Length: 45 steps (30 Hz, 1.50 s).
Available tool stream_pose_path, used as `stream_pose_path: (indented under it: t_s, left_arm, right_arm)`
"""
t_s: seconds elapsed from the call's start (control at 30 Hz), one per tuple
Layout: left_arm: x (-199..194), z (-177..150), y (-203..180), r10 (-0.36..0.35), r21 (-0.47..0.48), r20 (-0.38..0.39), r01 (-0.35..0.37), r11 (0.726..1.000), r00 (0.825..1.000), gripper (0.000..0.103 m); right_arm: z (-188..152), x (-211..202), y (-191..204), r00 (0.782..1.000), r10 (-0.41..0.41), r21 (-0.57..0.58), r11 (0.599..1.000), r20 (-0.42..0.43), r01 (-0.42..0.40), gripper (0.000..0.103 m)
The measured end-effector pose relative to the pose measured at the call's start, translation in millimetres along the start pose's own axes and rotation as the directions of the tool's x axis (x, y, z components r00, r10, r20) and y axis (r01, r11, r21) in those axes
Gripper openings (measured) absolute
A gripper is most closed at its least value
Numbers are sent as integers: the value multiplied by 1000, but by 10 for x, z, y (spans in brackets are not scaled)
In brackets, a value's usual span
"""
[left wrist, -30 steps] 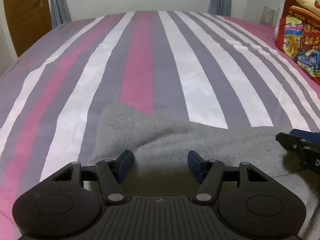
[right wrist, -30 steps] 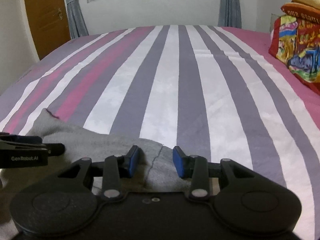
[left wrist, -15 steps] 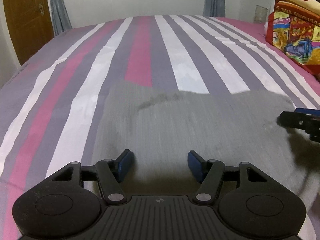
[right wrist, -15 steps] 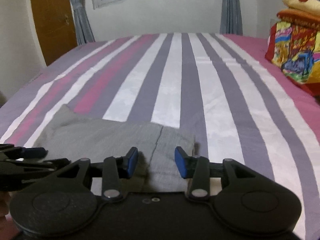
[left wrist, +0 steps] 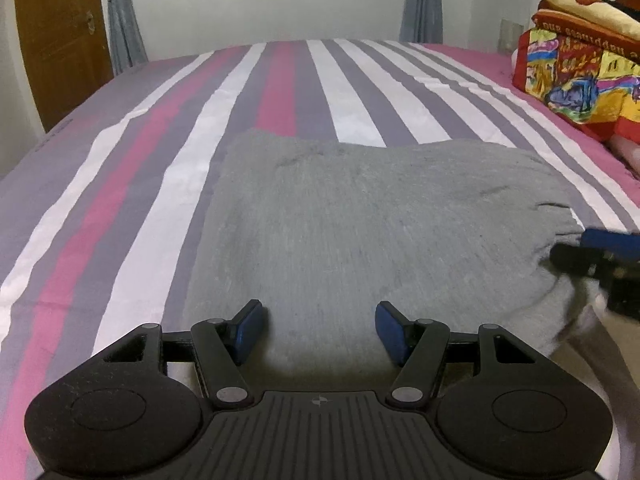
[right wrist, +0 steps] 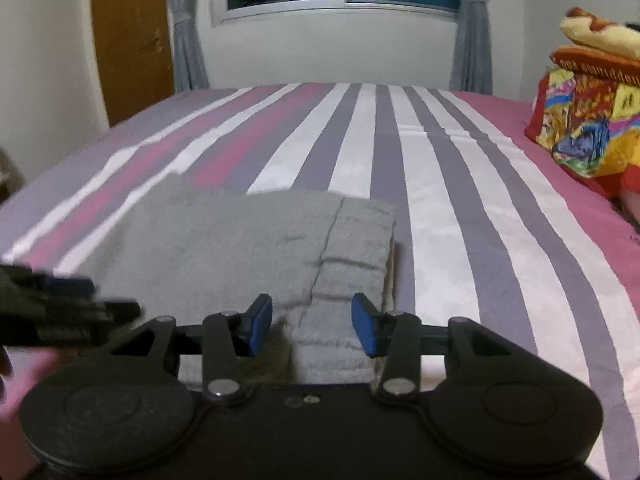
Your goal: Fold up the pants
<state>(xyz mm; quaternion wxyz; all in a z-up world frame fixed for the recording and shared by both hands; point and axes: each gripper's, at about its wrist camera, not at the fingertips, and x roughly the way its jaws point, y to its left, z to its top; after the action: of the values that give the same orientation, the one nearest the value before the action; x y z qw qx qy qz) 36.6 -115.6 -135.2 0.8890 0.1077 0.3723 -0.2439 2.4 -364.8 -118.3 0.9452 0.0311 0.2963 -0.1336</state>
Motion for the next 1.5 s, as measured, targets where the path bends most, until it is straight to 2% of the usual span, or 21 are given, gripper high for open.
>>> stream_pose_path:
  t_s: [0.13,0.27,0.33,0.47,0.6,0.63,0.67,0.7,0.77,0.93,1.0,1.03,1.1,1.13,1.2,1.27,1.5]
  left_arm:
    - [-35,-51,3,-10,-13,4,10,1000,1000,62]
    - [-22,-61,-13,4,-13,2,-4,1000,1000,62]
    - [-73,-52,-18,2,-20,3,-1,1000,1000,62]
    - [-196,-114,-15,1,-19,22,0,1000,1000,63]
    - [-135,-182,-62,11,16,24,-11,1000,1000,63]
    - [-145,-173,-73,17,14,23,-17,1000,1000,63]
    - [-164,-156,-72,17,6,19,-17,1000,1000,63]
    - [-185,-140,-69,13,-3,17,-13,1000,1000,63]
    - [-244,-132,-54,16,-8,27,-16,1000,1000,63]
    - [-328,-140,-30,35,2,49,-35,999,998,63]
    - [-264,-178,-38,32,8,26,-32,999,999,63]
    - [-234,-199,-37,32,5,21,-32,999,999,63]
    - [-238,-215,-36,33,3,26,-33,999,999,63]
    - [-251,-208,-38,32,8,25,-33,999,999,63]
    - [-279,-198,-12,27,1,24,-27,1000,999,63]
    - [-302,-187,21,28,-7,24,-28,1000,999,63]
    - [-351,-91,141,12,-29,23,-12,999,1000,63]
  right_arm:
    - [-118,116,-22,999,-3,-4,1000,-38,3,45]
    - [-55,195,-41,998,2,18,1000,-63,-1,48]
    - [-9,120,-17,998,10,13,1000,-54,-9,52]
    - [-47,-111,-4,1000,13,38,999,24,-14,58]
    - [-169,54,-1,999,-19,1,1000,-27,19,60]
    - [-177,112,-32,998,-10,21,1000,-55,12,66]
    - [-175,146,-79,997,8,63,998,-77,-3,67]
    - [-170,135,-130,997,20,109,994,-75,-12,67]
    - [-138,74,-159,998,26,131,991,-59,-18,67]
    - [-48,-136,-76,1000,-5,86,996,9,4,66]
    - [-44,-175,-24,999,-15,58,998,39,13,66]
    - [-48,-164,5,999,-21,40,999,42,20,66]
    - [-67,-29,8,999,-35,19,999,-15,35,66]
    - [-91,29,-31,999,-27,35,999,-42,28,65]
    - [-83,41,-139,999,3,92,996,-39,0,68]
    - [-58,28,-169,999,5,100,995,-37,-1,71]
    - [21,19,-349,997,59,181,982,-45,-50,74]
